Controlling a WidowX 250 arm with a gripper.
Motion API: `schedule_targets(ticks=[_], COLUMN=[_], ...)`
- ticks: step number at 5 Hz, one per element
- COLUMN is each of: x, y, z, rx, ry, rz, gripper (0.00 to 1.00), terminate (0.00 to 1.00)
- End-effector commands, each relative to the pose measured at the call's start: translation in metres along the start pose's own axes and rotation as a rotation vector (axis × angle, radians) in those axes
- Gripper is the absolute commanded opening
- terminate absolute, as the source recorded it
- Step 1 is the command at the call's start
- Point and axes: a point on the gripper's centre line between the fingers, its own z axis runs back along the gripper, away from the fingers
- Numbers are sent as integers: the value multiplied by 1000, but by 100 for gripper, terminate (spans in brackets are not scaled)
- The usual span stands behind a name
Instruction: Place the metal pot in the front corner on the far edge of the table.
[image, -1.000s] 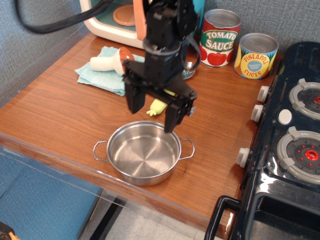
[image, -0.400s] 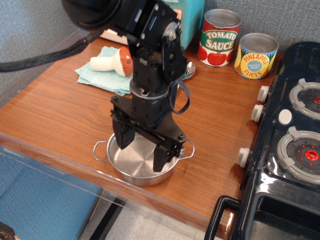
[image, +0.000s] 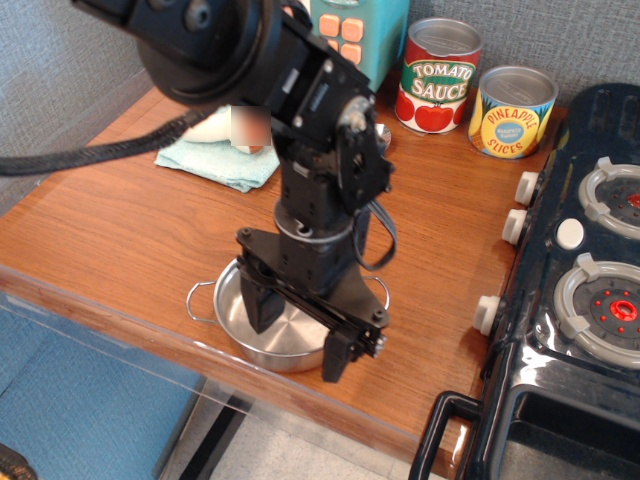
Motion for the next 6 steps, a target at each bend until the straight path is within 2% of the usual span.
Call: schedule_targets(ticks=[1,2,3,4,5,6], x=[4,10,12,13,15,29], y=[-1,-4,-3,-3,-1,18], z=[-19,-44,-45,-40,-27,5], rx=[18,45,39,39,22,-9], ry=[30,94,101,88,47,-20], rz=[-1,1,3,-15,-13,38], gripper=[100,100,0,0,0,0], terminate=[0,0,0,0,0,0])
